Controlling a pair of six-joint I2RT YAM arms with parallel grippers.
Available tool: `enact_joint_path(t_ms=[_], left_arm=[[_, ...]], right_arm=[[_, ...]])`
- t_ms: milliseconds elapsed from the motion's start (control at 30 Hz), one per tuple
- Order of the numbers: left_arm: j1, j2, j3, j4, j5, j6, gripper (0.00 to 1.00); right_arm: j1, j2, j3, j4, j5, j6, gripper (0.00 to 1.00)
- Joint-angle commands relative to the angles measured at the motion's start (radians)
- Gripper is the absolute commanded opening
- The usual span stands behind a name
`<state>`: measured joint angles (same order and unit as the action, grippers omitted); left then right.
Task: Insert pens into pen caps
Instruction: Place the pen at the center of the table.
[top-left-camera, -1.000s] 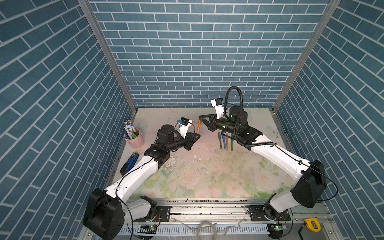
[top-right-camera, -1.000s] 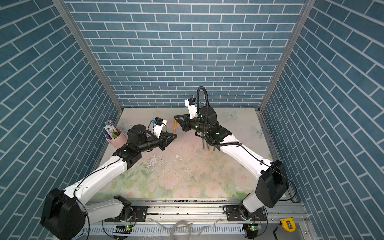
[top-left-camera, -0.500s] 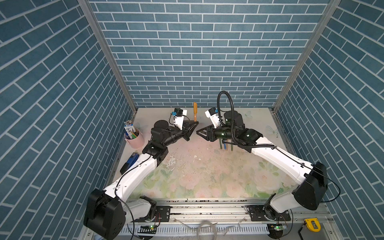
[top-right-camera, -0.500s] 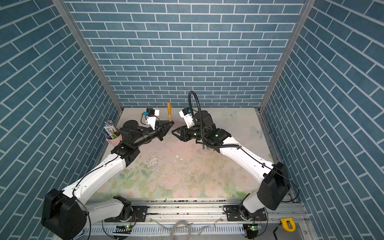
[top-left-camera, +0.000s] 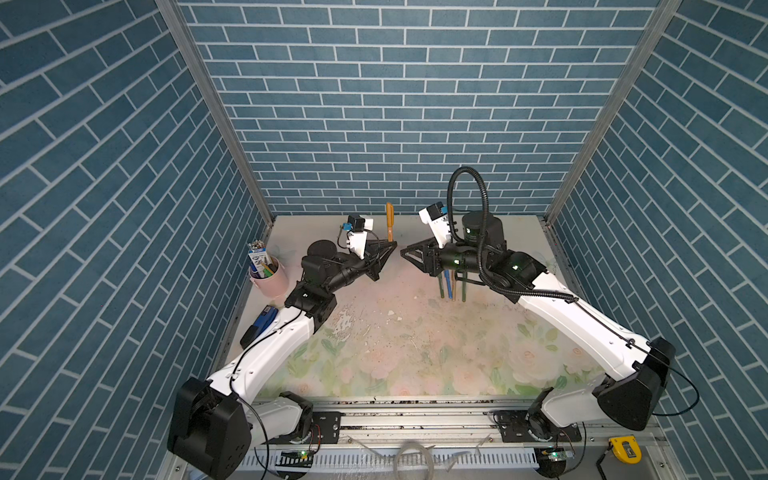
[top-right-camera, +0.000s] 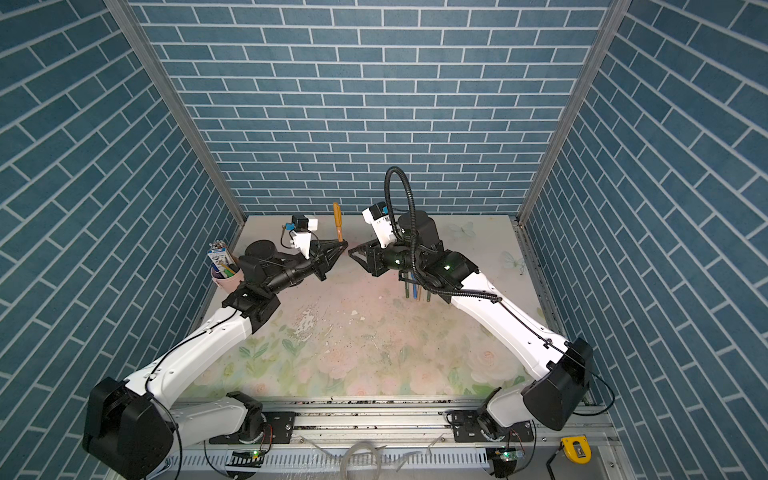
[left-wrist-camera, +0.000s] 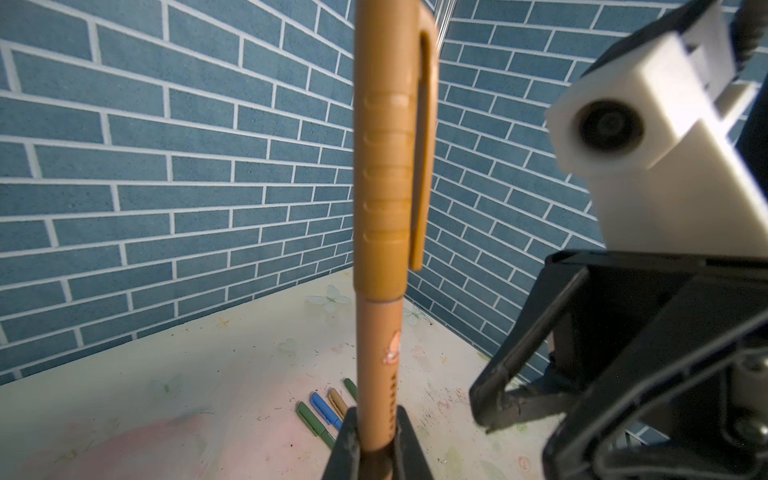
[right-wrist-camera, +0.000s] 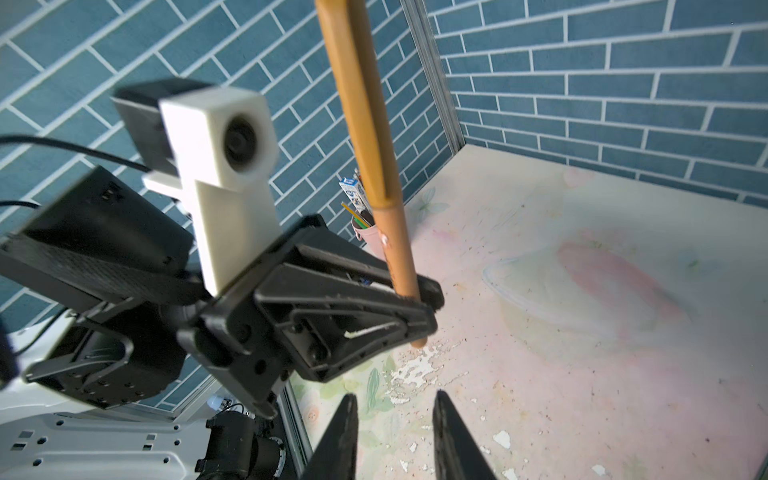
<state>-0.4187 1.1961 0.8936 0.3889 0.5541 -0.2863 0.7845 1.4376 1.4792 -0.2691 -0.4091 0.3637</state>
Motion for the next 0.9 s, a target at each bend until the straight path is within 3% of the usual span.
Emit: enact_joint_path(t_ms=[0, 333, 867], left_arm=[[-0.002, 0.002, 0.01, 0.038, 0.004, -0.013, 0.0], [-0.003, -0.004, 0.007, 0.042, 0.003, -0.017, 0.0], [-0.003, 0.002, 0.004, 0.056, 0.01, -0.036, 0.0]], right_arm=[[-0.002, 0.024, 0.062, -0.012, 0.007, -0.066, 0.34], [-0.002, 0.13, 0.155, 0.006, -0.016, -0.068, 0.39], [-0.002, 0.152, 0.107, 0.168, -0.004, -0.037, 0.32]])
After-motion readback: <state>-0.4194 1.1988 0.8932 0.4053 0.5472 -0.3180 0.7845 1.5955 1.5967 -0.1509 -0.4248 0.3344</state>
